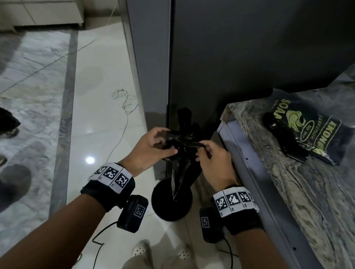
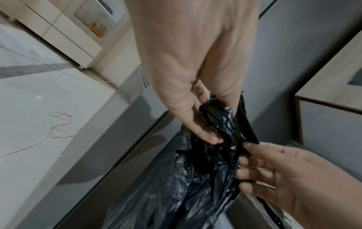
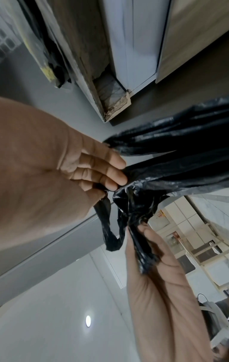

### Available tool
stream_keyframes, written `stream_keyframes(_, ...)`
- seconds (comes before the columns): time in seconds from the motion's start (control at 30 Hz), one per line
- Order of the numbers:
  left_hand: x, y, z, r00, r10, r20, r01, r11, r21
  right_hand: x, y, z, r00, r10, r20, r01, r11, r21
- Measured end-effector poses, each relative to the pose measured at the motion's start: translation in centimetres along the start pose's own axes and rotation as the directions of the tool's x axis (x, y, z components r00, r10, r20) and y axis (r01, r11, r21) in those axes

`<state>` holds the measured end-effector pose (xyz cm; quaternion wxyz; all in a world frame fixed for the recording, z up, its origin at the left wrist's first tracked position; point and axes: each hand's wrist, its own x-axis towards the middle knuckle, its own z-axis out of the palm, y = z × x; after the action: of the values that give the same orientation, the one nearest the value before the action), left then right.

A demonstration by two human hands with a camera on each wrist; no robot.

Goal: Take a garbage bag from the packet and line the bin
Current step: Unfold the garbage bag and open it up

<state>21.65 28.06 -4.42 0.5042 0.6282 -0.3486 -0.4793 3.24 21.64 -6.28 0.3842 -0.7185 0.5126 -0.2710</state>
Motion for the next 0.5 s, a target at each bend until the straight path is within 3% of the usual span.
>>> stream_keyframes(0.23,1.2,-2.1,-0.5,0.997,0.023,-0.072,-0.008,0.979,0.203,1.8,2.2,-0.1,0.991,0.134,-0.004,-0.132,0.976,0.175)
stream_keyframes(0.5,2.1,-4.6,-1.1,0.994,-0.057,-0.091,0.086,0.93,0.358,2.7,4.2,0.4,0.987,0.15,0.05,-0.154,0.984,0.094)
